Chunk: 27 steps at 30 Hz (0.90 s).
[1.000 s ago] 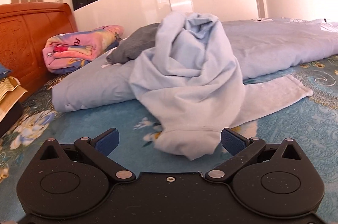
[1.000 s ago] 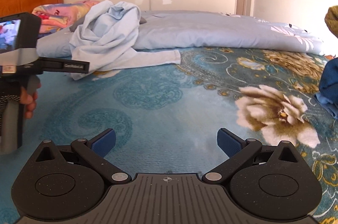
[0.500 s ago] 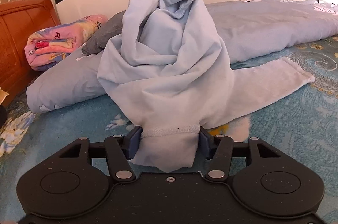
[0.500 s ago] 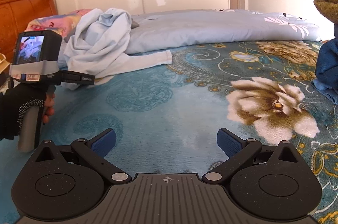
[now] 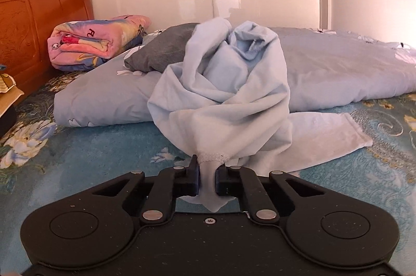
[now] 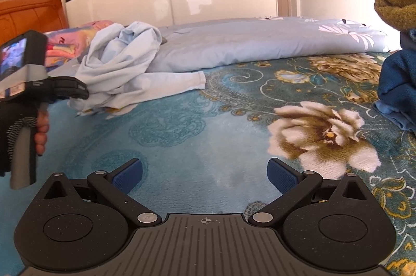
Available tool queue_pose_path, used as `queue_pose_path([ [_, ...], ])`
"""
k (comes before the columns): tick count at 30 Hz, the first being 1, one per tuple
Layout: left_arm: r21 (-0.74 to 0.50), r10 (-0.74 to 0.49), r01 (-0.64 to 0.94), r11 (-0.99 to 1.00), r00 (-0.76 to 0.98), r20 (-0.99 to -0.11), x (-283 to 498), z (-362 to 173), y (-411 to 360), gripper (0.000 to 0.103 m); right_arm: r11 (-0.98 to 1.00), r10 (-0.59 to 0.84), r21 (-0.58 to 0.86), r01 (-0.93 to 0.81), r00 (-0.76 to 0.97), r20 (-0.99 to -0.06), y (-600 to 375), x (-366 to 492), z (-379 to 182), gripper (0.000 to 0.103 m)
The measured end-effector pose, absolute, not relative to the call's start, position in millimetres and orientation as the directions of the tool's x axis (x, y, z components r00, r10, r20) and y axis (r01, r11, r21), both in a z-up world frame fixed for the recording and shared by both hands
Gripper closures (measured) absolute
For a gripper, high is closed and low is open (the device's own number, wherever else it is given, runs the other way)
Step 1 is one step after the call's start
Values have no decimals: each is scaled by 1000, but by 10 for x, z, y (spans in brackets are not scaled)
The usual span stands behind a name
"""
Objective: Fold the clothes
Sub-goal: 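Pull the shirt hem toward the bed center with the left gripper while the right gripper grasps another edge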
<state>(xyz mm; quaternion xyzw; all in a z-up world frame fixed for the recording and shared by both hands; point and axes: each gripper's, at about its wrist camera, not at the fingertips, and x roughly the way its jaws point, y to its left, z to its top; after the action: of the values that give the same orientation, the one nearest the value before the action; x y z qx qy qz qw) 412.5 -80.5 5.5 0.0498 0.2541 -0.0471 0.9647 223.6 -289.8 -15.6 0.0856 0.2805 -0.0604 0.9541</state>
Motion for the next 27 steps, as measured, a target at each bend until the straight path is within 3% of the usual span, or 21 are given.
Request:
queue_pose_path([
  [12, 6, -160, 184, 983, 871, -464, 2824, 658, -208, 96, 966, -91, 162, 201, 853, -513, -2909, 1739, 136, 0],
  [27, -96, -148, 114, 989, 834, -531, 1065, 509, 670, 95, 975, -102, 135, 178, 891, -442, -2740, 958, 630, 0],
])
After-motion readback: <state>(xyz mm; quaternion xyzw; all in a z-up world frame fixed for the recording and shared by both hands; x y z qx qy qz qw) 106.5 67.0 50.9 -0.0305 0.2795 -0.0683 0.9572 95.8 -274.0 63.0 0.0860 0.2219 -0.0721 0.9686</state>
